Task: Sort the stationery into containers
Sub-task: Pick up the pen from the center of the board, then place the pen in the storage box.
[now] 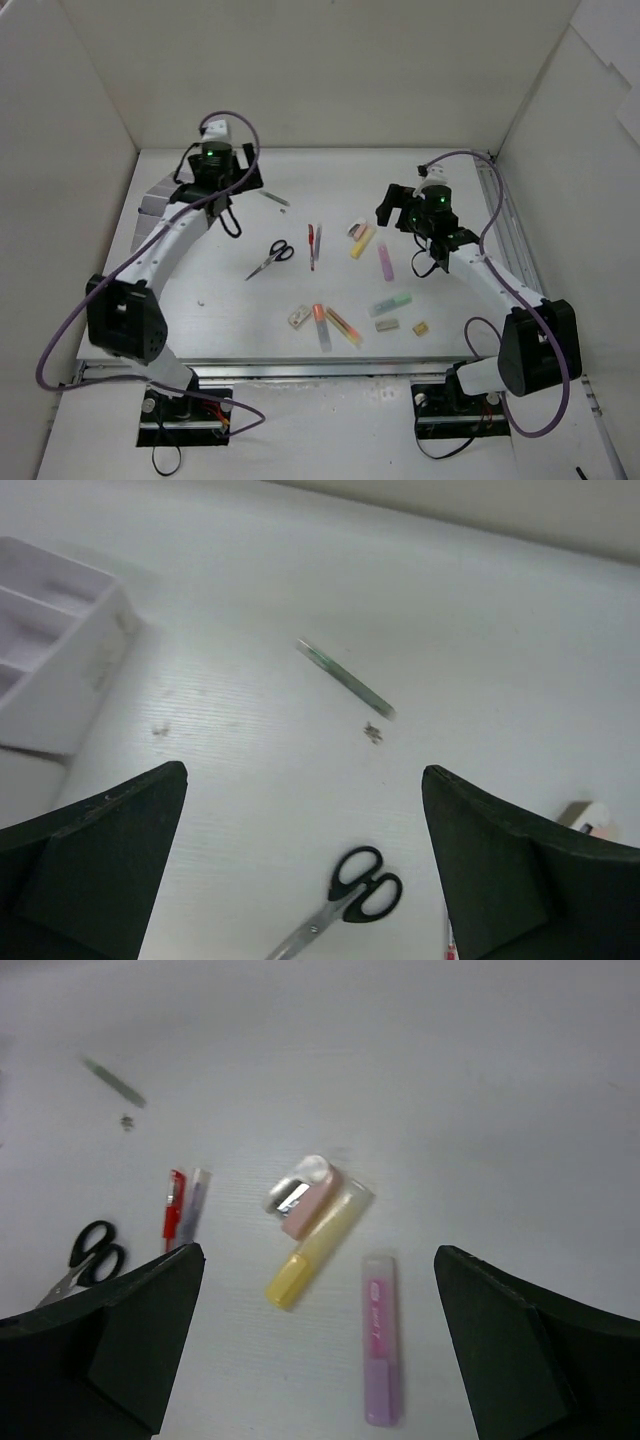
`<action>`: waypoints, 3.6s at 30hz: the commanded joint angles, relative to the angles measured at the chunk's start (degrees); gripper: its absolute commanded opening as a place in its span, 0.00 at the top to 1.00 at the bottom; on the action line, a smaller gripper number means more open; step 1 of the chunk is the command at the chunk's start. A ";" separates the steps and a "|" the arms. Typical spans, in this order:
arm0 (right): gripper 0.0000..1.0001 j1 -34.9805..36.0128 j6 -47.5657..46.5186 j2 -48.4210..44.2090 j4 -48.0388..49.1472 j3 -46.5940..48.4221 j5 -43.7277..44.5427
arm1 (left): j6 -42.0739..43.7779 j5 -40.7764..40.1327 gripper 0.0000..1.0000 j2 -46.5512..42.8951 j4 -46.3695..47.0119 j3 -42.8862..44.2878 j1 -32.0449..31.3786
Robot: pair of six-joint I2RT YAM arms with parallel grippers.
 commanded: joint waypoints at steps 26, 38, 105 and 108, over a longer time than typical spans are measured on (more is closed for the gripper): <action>0.02 -4.44 5.82 -7.96 -15.24 -1.65 16.78 | -6.00 -3.46 0.23 37.33 -22.81 31.68 -18.28; 0.02 -4.70 6.70 -4.54 -15.15 -0.77 15.73 | -6.62 -2.84 0.40 40.93 -24.04 30.97 -19.33; 0.02 -5.05 -6.22 -12.18 11.66 -13.43 1.75 | 9.38 -5.74 1.00 5.60 44.15 -8.31 24.79; 0.02 -5.14 -6.57 -12.27 11.92 -13.69 2.63 | 8.32 -6.80 1.00 7.01 46.79 -9.71 24.79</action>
